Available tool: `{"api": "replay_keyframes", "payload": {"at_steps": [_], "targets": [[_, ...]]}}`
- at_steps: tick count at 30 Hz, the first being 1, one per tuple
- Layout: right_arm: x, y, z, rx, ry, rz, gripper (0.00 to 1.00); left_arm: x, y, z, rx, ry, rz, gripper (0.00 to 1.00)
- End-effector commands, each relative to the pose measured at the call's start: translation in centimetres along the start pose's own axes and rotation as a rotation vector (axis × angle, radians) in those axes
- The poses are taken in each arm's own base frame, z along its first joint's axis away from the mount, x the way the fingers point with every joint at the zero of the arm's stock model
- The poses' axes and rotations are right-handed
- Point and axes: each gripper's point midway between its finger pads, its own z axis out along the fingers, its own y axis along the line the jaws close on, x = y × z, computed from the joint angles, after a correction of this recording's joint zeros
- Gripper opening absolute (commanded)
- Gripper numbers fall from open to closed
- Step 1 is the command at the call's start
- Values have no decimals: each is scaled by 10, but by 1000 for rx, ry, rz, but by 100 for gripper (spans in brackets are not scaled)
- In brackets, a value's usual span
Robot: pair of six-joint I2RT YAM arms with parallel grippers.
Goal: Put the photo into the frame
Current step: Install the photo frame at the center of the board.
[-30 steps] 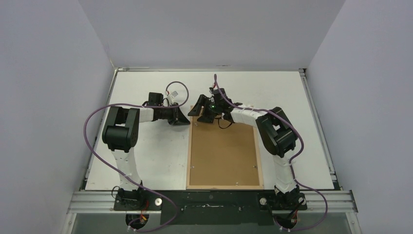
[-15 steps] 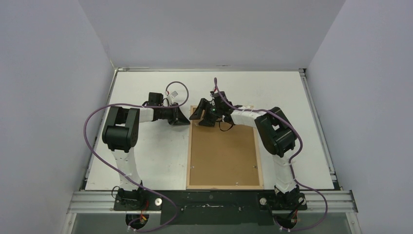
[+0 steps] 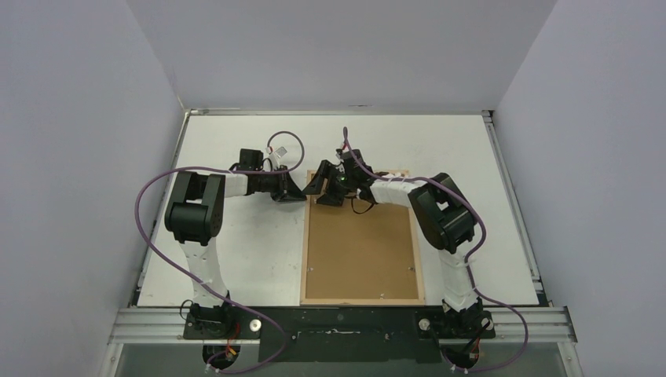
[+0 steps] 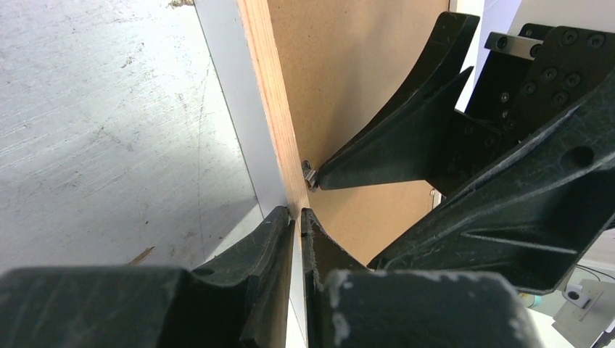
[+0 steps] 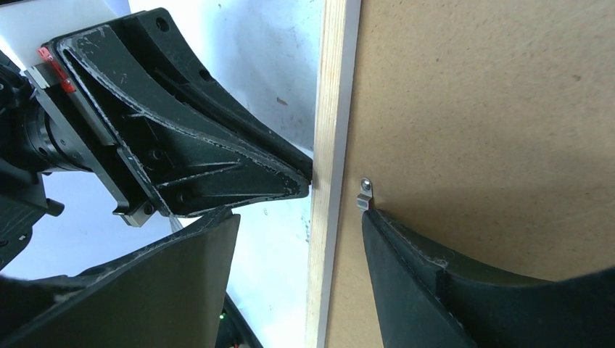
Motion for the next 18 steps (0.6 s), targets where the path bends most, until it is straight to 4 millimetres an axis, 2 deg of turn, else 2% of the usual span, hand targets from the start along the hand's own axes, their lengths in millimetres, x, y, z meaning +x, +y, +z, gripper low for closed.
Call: {"api": "replay_keyframes", "payload": {"at_steps": [1,11,18], "targets": [[10,3,7,-18,17,-6,64,-5,-4,-1,31,-13,33,9],[9,4,13,-17,11,0,64,-3,-5,-2,35,-11,35,9],[2,8,18,-31,-7,0,64,-4,-5,-1,37,-11,32,9]]}}
